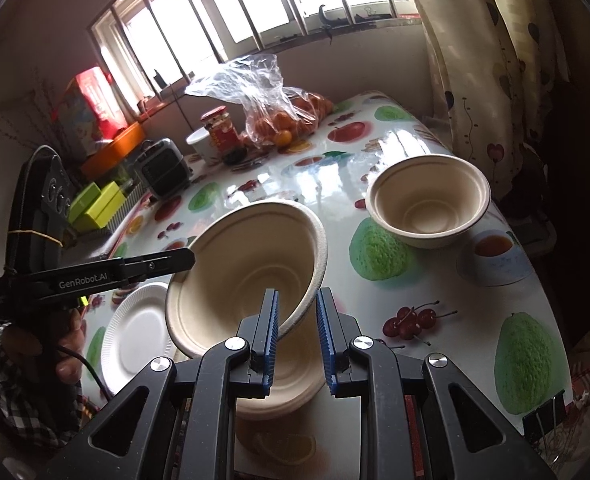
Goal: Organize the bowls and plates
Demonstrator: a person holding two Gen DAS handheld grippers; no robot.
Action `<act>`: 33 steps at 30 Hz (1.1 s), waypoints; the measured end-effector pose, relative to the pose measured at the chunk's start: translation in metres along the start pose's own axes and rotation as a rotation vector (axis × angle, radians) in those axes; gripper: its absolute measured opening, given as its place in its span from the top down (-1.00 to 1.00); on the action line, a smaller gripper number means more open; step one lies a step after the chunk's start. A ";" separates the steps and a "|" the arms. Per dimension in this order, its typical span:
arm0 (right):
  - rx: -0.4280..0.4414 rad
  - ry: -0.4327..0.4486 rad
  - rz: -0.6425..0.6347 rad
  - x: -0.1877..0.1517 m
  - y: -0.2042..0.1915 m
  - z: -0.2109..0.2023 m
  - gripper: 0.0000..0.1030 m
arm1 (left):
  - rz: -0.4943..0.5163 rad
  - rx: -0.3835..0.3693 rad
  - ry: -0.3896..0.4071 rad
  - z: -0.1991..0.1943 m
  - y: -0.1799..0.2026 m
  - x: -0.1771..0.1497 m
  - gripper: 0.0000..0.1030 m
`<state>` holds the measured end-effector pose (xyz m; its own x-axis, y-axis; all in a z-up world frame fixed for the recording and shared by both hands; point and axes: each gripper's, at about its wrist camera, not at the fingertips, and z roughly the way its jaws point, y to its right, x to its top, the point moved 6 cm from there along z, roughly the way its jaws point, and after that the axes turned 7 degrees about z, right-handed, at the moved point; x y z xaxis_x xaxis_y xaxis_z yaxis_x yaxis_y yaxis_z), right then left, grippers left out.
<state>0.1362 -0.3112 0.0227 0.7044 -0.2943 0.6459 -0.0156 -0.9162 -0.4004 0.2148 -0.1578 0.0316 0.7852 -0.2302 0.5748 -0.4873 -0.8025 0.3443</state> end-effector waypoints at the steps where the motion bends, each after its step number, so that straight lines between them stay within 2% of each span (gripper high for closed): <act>1: -0.001 0.000 0.001 -0.002 0.000 0.000 0.63 | 0.000 0.000 -0.002 0.000 0.000 -0.002 0.85; 14: -0.010 -0.026 0.033 -0.029 0.007 0.001 0.63 | 0.002 0.006 -0.053 0.007 0.001 -0.030 0.84; 33: -0.028 -0.052 0.042 -0.040 0.012 0.010 0.62 | 0.002 0.024 -0.102 0.019 0.001 -0.046 0.84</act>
<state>0.1146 -0.3080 -0.0144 0.7389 -0.3188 0.5936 -0.0654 -0.9107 -0.4078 0.1854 -0.1590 -0.0087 0.8199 -0.2856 0.4961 -0.4805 -0.8145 0.3252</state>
